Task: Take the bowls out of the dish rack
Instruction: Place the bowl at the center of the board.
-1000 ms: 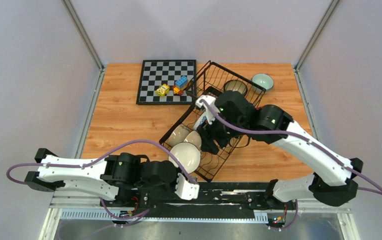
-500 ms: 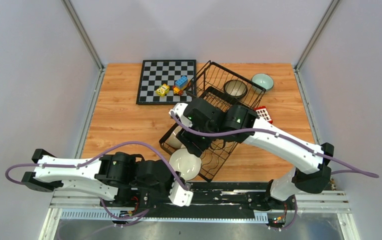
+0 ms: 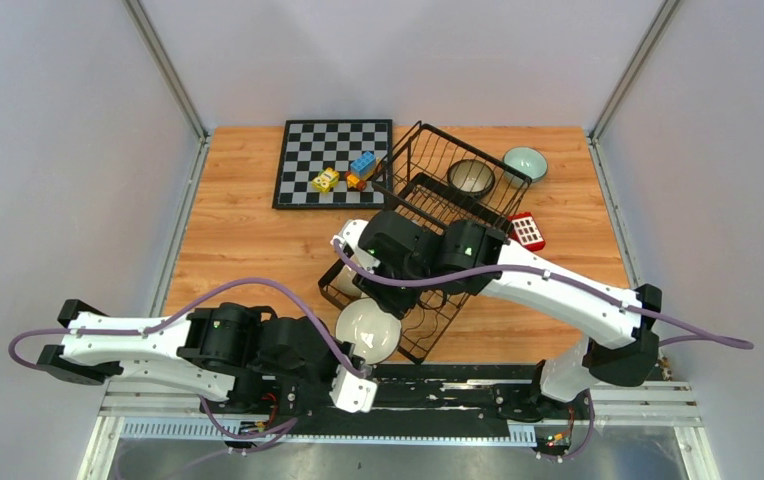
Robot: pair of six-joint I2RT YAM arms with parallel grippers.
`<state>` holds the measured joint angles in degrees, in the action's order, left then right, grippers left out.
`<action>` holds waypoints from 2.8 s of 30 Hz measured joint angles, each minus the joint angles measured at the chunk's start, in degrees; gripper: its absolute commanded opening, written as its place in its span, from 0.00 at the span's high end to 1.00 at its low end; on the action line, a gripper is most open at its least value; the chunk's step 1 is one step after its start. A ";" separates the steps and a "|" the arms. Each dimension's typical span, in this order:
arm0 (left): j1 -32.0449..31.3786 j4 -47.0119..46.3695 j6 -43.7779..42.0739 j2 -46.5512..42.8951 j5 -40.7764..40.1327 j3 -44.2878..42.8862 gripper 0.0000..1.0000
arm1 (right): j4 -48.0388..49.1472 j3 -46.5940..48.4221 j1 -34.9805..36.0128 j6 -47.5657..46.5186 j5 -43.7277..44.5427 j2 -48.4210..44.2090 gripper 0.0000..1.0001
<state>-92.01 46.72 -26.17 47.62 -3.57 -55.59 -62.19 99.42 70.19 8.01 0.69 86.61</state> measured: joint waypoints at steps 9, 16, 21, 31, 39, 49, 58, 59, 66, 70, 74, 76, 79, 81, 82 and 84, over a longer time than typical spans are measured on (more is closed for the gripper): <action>0.00 -0.96 0.98 -0.13 0.20 0.00 1.00 | 0.07 -1.79 0.90 0.76 -0.55 0.02 0.98; -0.24 -5.60 4.22 -2.45 -1.42 1.27 0.52 | 0.90 -2.62 0.92 2.05 1.18 -0.04 1.00; -0.33 -10.36 7.15 -8.13 -7.76 4.50 0.00 | 0.83 -6.08 0.94 4.09 2.38 -1.66 1.00; -0.33 -17.66 18.99 -15.54 -20.37 9.40 0.00 | 2.78 -11.91 -0.13 8.83 14.67 -12.74 1.00; -0.33 -32.28 41.11 -17.14 -28.68 17.79 0.00 | 5.44 -18.47 -2.36 11.72 19.96 -18.21 1.00; 4.94 -26.86 73.75 -8.35 -43.91 8.37 0.00 | 5.70 -19.41 -3.10 15.76 23.80 -16.46 1.00; 14.45 -4.24 90.64 -0.55 -45.46 -4.66 0.00 | 5.79 -18.56 -3.72 20.20 26.95 -13.20 1.00; 15.08 -2.89 90.55 0.87 -45.33 -5.77 0.00 | 5.79 -18.53 -3.87 20.61 27.19 -13.20 1.00; 20.72 0.98 88.48 7.91 -41.38 -9.01 0.08 | 5.68 -17.42 -4.37 23.39 28.83 -12.96 1.00; 23.12 1.11 88.04 8.59 -38.53 -8.94 0.16 | 5.66 -17.29 -4.37 24.81 29.42 -12.52 1.00; 24.06 0.83 87.58 9.84 -36.33 -8.94 0.24 | 5.64 -17.27 -4.37 25.94 29.62 -11.82 1.00; 24.06 0.31 87.25 10.80 -35.15 -8.94 0.27 | 5.60 -16.98 -4.37 26.34 29.57 -11.26 1.00; 24.06 -0.70 86.53 12.28 -33.35 -8.94 0.34 | 5.75 -16.37 -4.37 26.91 29.53 -10.29 1.00; 24.06 -1.60 86.05 12.94 -32.22 -8.92 0.46 | 5.73 -16.31 -4.37 27.06 29.42 -9.94 1.00; 24.06 -2.12 85.79 13.20 -31.65 -8.87 0.50 | 5.70 -16.31 -4.37 27.12 29.35 -9.81 1.00; 24.06 -3.34 85.07 13.51 -30.67 -8.48 0.57 | 5.70 -16.24 -4.37 27.17 29.29 -9.60 1.00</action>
<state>-67.94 43.38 58.89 61.12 -34.24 -64.07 -56.49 83.18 65.82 35.18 29.98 77.01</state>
